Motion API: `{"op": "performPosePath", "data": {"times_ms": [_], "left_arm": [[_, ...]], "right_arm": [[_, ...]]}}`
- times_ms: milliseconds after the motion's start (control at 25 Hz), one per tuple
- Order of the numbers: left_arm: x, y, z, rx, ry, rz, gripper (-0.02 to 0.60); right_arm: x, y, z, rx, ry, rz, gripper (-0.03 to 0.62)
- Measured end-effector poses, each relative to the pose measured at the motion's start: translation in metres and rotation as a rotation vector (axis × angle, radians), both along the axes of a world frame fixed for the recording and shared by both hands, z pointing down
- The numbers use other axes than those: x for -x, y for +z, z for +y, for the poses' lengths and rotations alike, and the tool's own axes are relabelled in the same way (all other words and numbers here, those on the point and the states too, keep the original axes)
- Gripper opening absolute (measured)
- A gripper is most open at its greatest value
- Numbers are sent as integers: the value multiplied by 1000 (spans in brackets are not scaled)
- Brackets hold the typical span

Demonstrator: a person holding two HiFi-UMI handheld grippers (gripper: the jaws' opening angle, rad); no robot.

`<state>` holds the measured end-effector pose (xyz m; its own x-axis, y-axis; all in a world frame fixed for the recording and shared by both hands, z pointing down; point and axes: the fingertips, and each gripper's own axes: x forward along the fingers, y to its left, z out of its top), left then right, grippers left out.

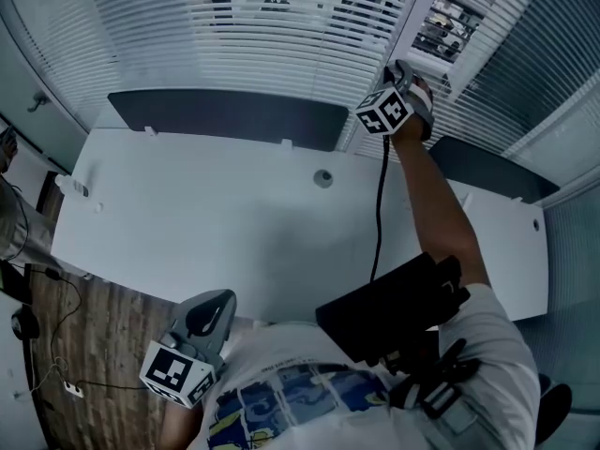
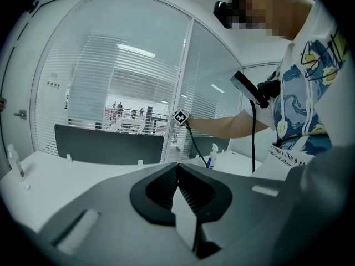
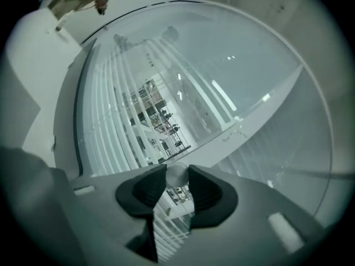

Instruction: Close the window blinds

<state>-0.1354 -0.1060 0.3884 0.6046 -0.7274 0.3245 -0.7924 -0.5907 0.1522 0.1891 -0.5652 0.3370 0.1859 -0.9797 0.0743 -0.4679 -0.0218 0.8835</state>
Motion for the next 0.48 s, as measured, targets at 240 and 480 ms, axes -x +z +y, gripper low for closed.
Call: {"op": "performPosePath", "data": {"times_ms": [240,480], "left_arm": [[-3,1,-1,1,5,-1,5],[-3,2,-2,5,6,-4,5]], "right_arm": [[-15,-8,14,-44,-65,-831,155],[-16,-6,7,-9,-61,-1283,163]]}}
